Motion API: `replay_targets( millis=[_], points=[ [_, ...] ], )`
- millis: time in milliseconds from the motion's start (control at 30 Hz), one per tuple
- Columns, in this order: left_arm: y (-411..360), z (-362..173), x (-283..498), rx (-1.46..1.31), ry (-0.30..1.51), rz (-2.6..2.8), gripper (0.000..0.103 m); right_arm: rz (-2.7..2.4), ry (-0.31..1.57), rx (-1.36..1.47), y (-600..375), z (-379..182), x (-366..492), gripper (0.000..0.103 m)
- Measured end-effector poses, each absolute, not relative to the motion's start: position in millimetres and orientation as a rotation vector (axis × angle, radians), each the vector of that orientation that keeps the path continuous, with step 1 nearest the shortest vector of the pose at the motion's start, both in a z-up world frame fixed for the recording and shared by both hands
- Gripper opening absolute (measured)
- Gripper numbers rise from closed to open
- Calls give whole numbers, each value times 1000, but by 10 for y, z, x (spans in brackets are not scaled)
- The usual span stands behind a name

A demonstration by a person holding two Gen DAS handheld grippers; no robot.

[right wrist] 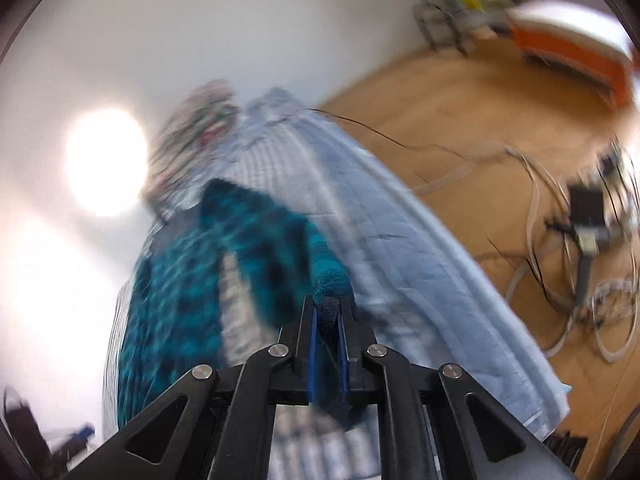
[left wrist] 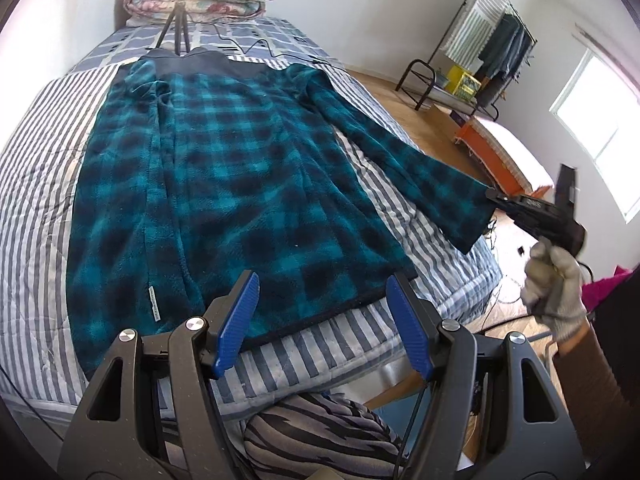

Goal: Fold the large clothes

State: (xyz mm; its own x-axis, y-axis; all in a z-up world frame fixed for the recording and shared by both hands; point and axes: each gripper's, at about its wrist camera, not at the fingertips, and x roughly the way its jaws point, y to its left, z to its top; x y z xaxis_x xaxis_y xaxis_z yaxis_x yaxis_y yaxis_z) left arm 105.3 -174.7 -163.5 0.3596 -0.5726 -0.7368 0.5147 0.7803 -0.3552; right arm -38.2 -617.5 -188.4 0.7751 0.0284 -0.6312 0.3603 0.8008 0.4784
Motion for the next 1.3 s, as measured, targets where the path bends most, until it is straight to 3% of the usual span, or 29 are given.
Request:
replay_targets(
  millis=[233,467,667,800,1200,1300],
  points=[
    [-1613,-1698,1179,-153,986,-673,68,39,698,269,-4782,-1561,-137,6],
    [-1569,-1824,1300,-217,1009,-664,68,234,855,150,-3893,-2092,88,6],
    [-1680,-1989,1403,-263,1057,-698,63,281,939,139,-3692,-2421,159,7],
    [-1855,-2142,1455,-291,1104,-740,63,317,914,219,-3896,-2274,88,31],
    [-2393,-2612,1559,-310,1236,-779,63,203,843,241,-4557,-1765,423,35],
    [-2438,-2697,1605,-338,1261,-783,60,182,833,229,-4649,-1689,617,45]
  ],
)
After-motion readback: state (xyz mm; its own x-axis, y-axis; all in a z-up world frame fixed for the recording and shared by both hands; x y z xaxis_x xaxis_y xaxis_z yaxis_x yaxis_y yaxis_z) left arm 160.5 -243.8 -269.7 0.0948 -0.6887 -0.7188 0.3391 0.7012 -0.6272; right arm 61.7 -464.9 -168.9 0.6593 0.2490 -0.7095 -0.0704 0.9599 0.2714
